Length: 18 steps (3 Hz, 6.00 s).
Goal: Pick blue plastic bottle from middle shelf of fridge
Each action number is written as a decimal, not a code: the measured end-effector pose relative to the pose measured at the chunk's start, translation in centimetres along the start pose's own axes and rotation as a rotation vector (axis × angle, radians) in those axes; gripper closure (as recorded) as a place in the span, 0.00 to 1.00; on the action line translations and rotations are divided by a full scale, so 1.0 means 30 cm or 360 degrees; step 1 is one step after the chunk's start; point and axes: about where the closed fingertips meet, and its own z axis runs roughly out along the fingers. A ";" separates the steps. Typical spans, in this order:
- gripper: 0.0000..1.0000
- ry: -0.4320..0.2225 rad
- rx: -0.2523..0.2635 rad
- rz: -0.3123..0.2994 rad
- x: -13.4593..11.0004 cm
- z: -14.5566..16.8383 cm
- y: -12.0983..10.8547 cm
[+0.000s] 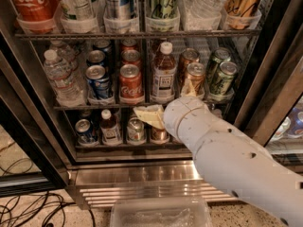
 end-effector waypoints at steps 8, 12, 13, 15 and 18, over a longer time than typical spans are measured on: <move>0.35 -0.0154 0.0323 0.0139 0.053 0.161 -0.066; 0.54 -0.0151 0.0411 0.0174 0.075 0.283 -0.155; 0.77 -0.0134 0.0363 0.0206 0.084 0.292 -0.147; 1.00 -0.0134 0.0362 0.0206 0.084 0.292 -0.147; 1.00 -0.0375 0.0291 0.0281 -0.041 0.241 -0.162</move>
Offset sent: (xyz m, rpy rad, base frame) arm 0.0312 0.0237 -0.0220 0.0966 -0.0474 -0.0657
